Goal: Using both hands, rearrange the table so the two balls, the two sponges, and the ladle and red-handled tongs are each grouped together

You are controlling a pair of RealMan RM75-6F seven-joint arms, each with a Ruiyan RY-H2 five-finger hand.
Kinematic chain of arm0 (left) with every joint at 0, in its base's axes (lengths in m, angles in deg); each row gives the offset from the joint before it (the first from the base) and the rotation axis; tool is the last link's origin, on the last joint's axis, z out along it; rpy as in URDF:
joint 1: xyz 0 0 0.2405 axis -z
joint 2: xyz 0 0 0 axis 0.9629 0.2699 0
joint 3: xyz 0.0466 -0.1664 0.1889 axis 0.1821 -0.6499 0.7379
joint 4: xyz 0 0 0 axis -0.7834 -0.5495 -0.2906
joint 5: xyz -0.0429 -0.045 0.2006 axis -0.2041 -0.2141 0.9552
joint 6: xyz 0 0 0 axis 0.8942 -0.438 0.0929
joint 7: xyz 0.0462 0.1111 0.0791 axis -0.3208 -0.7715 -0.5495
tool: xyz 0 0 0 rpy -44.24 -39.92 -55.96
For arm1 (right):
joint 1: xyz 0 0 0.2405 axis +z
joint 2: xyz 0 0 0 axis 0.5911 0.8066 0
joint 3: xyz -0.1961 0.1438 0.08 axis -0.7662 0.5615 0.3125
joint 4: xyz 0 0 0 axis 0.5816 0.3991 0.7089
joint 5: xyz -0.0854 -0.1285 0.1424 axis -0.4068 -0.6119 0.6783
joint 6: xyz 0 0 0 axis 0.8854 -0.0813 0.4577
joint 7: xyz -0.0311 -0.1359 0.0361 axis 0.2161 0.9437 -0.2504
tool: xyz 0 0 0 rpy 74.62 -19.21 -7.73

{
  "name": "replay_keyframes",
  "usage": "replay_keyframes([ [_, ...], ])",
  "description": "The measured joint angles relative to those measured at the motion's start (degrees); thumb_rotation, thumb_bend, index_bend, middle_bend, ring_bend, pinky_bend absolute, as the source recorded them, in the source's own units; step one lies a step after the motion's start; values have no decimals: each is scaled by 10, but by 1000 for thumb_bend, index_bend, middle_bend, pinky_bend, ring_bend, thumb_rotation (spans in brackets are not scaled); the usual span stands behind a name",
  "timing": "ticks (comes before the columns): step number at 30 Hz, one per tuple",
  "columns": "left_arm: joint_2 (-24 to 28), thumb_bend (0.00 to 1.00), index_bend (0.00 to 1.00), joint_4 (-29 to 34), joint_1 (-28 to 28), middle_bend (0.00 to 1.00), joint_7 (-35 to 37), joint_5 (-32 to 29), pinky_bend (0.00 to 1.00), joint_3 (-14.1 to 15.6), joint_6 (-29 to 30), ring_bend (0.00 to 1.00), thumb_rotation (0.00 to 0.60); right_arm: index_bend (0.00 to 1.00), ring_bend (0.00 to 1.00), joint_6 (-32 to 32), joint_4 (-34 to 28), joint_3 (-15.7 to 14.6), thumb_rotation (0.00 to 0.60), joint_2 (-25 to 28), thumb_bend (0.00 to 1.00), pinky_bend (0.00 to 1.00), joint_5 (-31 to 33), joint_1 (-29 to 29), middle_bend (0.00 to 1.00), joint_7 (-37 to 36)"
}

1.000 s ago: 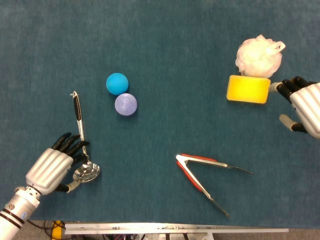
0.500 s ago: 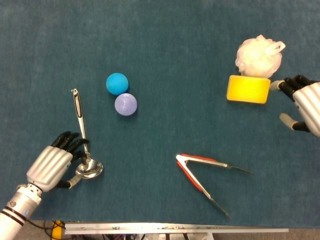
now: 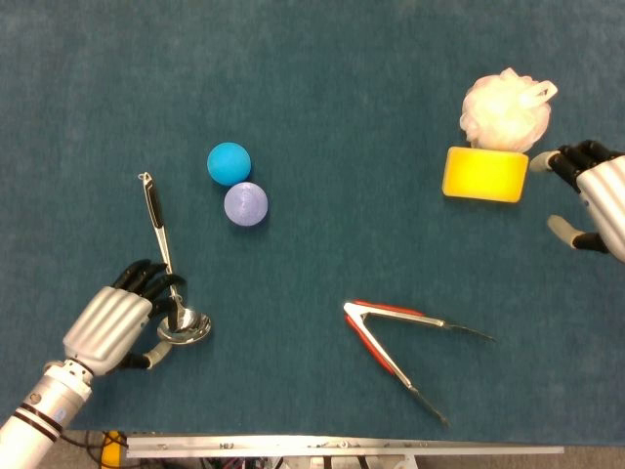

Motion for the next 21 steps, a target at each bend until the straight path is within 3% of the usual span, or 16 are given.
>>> replay_keyframes([
  [12,-10,367,657,21,-1,303,-14,-2,82,1,4,152,600,364,339,12,8,8,600,-3,193,641,-4,-5,423,-17],
  [21,-2,367,681,26,-2,380,-10,-1,124,-8,26,212,600,370,339,12,10,13,600,-12,191,641,-3,-4,423,-16],
])
